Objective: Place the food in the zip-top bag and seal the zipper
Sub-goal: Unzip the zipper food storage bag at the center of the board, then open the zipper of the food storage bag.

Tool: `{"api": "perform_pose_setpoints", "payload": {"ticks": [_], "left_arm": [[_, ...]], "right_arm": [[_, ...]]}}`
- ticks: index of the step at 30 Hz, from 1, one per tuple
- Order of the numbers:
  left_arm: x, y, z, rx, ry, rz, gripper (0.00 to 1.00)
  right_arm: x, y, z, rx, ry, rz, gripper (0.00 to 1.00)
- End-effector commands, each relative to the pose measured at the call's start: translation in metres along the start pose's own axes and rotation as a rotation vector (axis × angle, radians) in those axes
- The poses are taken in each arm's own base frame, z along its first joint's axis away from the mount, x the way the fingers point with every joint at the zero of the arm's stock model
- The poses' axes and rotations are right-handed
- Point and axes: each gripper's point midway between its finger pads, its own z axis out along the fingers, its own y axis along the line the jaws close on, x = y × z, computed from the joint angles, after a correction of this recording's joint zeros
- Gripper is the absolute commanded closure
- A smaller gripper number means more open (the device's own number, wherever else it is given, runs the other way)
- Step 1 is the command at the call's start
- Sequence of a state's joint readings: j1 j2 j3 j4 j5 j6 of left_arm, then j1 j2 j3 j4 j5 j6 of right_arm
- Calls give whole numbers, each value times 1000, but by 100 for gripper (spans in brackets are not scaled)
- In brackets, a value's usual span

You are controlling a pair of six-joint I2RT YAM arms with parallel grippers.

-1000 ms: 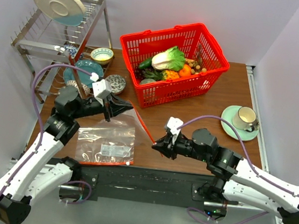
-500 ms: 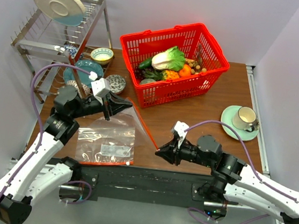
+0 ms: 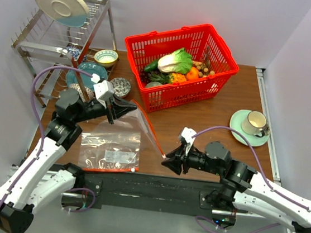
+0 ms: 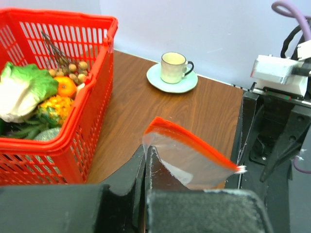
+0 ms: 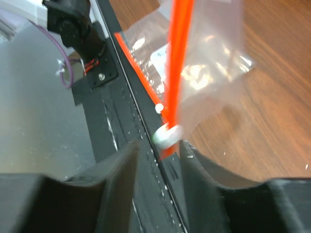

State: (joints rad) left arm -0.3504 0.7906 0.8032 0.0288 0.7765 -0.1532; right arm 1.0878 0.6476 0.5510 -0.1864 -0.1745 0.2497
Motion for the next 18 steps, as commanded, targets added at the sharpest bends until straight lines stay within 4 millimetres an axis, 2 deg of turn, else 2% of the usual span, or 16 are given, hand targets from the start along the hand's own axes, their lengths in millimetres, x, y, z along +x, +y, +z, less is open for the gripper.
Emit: {"api": "perform_pose_setpoints", "payload": {"ticks": [1, 4, 5, 6, 8, 11, 13, 14, 18], "left_arm": [[-13, -4, 0, 39, -58, 75, 100], [-9, -7, 3, 76, -43, 56, 100], [-9, -9, 3, 90, -40, 53, 100], [-7, -8, 4, 94, -35, 44, 100], [-6, -10, 5, 106, -30, 38, 100], [-6, -10, 5, 107, -29, 36, 100], [-7, -10, 5, 109, -30, 36, 100], [-6, -10, 5, 109, -29, 36, 100], [-6, -10, 5, 112, -29, 35, 100]], "right_arm": [[-23, 2, -5, 17, -42, -33, 53], [-48, -5, -8, 75, -66, -82, 52], [-67, -4, -12, 92, -99, -99, 52], [-70, -11, -11, 135, -91, -117, 52], [-93, -9, -15, 146, -129, -141, 52], [-113, -13, -14, 187, -155, -175, 51], [-117, -20, -7, 223, -141, -197, 52], [-125, -21, -8, 233, -154, -203, 53], [-131, -24, 5, 244, -134, -229, 54]]}}
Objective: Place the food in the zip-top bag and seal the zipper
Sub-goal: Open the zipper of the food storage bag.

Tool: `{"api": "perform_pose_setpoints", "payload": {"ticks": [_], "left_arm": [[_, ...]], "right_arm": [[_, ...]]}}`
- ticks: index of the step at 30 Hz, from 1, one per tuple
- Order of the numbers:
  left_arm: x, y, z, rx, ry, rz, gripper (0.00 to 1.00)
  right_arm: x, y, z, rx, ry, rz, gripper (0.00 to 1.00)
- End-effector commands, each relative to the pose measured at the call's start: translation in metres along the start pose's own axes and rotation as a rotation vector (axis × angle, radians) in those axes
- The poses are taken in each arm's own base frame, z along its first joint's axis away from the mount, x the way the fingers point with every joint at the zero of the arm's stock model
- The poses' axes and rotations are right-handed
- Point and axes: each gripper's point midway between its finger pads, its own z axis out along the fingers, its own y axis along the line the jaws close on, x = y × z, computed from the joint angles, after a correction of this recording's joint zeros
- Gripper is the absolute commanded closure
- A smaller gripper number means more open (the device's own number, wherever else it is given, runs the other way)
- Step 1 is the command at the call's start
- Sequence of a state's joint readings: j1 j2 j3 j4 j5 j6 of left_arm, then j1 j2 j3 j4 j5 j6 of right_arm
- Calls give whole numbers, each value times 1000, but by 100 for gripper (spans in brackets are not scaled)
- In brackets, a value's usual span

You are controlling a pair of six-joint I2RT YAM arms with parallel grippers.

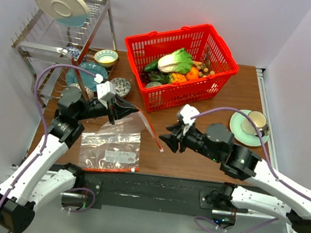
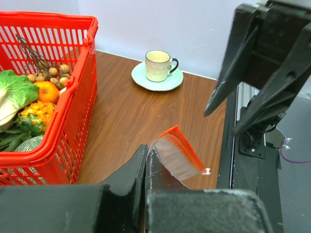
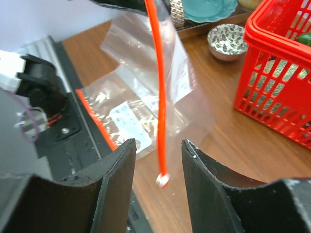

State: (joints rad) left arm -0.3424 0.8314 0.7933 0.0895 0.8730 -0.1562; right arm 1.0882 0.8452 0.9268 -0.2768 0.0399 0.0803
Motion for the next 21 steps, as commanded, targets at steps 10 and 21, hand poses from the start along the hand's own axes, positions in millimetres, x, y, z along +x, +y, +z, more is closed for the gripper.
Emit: {"api": "perform_pose_setpoints", "payload": {"ticks": [10, 21], "left_arm": [[-10, -7, -1, 40, -32, 34, 100], [-12, -10, -2, 50, -36, 38, 100]], "right_arm": [[-9, -7, 35, 40, 24, -74, 56], [-4, -11, 50, 66, 49, -80, 59]]}}
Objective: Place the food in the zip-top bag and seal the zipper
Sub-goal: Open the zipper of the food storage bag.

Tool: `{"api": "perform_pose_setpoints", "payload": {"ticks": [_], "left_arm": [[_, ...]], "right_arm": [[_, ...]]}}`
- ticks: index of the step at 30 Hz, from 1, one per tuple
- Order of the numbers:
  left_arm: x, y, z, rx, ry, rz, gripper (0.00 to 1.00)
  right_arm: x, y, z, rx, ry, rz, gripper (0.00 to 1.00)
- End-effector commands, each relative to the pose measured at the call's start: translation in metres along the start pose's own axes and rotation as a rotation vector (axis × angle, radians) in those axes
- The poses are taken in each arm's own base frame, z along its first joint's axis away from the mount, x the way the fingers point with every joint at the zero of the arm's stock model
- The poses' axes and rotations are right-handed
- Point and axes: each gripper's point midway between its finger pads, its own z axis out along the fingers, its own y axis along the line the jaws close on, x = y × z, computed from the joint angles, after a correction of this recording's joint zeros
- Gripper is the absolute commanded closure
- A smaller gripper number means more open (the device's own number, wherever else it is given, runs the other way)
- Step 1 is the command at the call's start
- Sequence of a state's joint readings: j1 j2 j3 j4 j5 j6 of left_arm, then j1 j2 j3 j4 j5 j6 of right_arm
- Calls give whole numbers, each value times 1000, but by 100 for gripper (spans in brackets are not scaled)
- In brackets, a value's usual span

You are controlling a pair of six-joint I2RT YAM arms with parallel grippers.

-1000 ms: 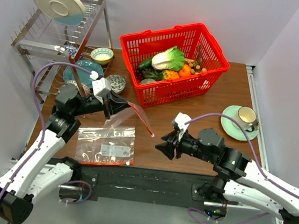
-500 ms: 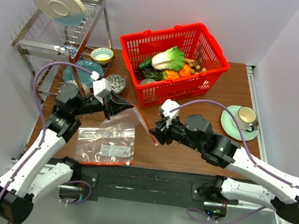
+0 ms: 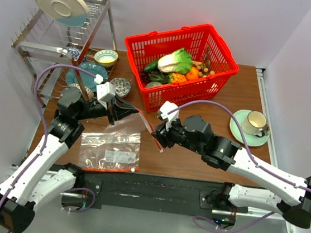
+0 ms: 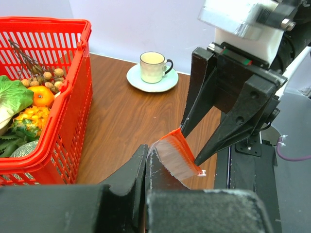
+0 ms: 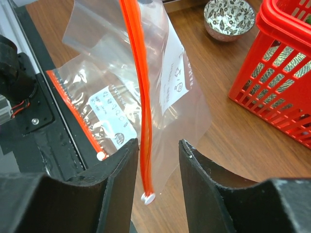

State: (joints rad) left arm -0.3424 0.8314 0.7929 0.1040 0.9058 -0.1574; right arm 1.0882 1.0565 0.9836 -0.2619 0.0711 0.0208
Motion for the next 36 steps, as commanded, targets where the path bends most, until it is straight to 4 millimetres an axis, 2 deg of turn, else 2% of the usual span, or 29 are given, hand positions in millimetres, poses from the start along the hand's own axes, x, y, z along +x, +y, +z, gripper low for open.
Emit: {"api": "perform_pose_setpoints", "payload": {"ticks": [1, 26, 36], "left_arm": [[-10, -4, -2, 15, -30, 28, 100], [-9, -3, -1, 19, -24, 25, 100], [-8, -3, -1, 17, -21, 23, 100]], "right_arm": [[-31, -5, 0, 34, -85, -8, 59], [-44, -12, -15, 62, -113, -41, 59], [-43, -14, -16, 68, -108, -47, 59]]}}
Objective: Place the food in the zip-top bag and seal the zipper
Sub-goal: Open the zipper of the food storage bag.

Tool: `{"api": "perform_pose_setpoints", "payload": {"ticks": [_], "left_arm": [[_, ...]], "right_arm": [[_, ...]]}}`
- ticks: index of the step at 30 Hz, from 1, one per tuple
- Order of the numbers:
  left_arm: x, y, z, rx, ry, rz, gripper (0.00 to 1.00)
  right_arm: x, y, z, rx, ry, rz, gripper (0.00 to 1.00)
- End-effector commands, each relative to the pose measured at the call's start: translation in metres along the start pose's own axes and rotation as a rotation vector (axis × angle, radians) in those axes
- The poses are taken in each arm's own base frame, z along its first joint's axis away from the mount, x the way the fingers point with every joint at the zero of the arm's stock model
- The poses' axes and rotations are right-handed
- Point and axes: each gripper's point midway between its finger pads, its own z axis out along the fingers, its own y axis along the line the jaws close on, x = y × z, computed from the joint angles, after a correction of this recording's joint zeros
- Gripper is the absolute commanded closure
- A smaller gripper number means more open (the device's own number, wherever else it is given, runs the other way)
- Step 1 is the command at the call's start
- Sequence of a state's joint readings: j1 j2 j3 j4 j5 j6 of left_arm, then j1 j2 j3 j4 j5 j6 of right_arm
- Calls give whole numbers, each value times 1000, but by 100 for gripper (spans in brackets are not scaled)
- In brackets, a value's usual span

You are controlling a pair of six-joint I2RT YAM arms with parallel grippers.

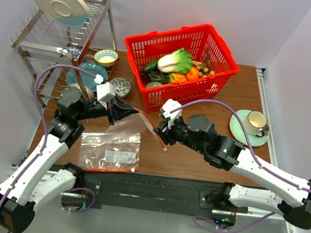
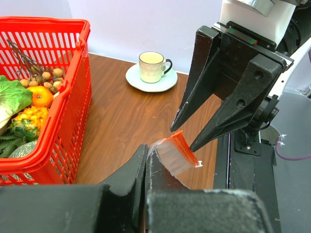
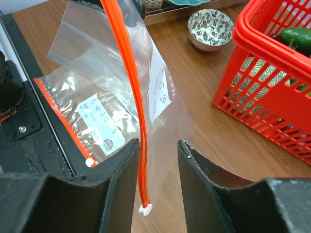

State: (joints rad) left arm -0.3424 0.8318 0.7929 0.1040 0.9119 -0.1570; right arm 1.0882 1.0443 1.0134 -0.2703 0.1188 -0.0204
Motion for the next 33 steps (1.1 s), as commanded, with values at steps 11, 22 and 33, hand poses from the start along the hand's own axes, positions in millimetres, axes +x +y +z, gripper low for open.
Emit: {"api": "perform_pose_setpoints", "payload": {"ticks": [11, 22, 33], "left_arm": [[-7, -1, -1, 6, -20, 22, 100], [-7, -1, -1, 9, -21, 22, 100], [-8, -1, -1, 6, -20, 24, 100]], "right_arm": [[-26, -8, -9, 36, -72, -10, 59], [-21, 0, -2, -3, -59, -11, 59], [-30, 7, -12, -51, -98, -13, 58]]}}
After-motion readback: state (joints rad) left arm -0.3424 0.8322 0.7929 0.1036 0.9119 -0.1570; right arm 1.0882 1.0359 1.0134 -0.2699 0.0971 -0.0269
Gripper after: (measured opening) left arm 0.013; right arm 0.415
